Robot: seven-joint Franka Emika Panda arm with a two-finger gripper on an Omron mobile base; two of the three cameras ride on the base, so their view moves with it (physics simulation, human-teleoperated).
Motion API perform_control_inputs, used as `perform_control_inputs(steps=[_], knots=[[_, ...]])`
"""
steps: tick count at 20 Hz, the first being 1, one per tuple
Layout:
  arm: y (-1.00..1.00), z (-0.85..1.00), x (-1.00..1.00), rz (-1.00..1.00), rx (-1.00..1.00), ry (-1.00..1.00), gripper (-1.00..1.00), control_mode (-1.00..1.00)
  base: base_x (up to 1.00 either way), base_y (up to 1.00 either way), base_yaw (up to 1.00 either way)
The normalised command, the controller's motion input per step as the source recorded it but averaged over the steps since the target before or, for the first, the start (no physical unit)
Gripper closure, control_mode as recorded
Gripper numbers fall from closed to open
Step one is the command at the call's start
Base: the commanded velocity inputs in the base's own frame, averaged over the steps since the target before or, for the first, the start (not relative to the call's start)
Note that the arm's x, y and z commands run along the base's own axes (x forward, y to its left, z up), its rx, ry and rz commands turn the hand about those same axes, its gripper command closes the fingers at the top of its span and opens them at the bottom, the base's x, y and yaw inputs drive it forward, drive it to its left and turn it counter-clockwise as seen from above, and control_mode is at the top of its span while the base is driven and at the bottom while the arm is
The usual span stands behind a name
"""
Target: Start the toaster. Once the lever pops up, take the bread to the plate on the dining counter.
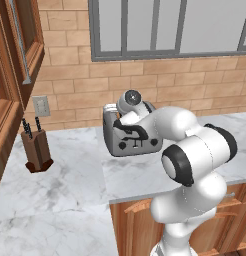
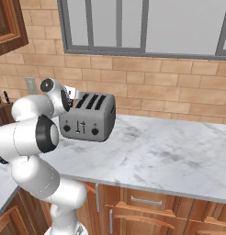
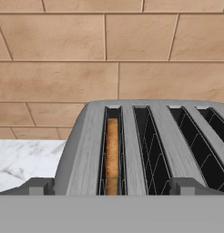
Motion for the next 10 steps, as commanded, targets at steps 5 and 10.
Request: perform_control_inputs(steps=[5, 10], knots=[[0.00, 0.00, 0.00, 0.00, 0.00, 0.00, -1.00, -1.00, 0.00, 0.00, 0.00], [0.00, 0.00, 0.00, 0.00, 0.00, 0.00, -1.00, -1.00, 0.00, 0.00, 0.00]])
